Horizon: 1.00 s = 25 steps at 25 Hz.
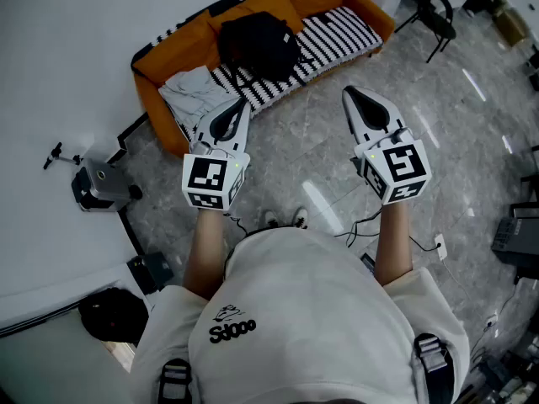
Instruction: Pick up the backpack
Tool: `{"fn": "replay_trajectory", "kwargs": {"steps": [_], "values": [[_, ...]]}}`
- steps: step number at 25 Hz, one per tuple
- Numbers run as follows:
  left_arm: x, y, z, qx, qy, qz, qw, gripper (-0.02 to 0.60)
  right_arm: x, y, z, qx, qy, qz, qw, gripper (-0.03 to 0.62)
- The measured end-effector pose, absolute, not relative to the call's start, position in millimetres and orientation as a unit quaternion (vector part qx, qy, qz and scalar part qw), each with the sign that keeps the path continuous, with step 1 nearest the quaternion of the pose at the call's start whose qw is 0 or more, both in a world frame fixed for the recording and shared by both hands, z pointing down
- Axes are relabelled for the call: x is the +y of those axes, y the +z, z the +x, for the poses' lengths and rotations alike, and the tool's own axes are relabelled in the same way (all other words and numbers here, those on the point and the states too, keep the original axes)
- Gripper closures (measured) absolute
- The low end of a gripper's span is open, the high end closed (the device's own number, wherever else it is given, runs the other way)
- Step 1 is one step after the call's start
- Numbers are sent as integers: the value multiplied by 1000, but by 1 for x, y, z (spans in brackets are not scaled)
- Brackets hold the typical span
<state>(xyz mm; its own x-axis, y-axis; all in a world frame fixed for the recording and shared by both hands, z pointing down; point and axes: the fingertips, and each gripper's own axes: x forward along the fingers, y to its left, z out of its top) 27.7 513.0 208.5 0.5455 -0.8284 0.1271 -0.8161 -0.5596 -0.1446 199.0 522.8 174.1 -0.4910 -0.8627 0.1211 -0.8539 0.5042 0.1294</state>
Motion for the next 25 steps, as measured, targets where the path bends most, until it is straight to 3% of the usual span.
{"fn": "replay_trajectory", "kwargs": {"steps": [25], "values": [[519, 206, 42, 493, -93, -864, 41, 557, 511, 168, 219, -876, -41, 477, 59, 554]]}}
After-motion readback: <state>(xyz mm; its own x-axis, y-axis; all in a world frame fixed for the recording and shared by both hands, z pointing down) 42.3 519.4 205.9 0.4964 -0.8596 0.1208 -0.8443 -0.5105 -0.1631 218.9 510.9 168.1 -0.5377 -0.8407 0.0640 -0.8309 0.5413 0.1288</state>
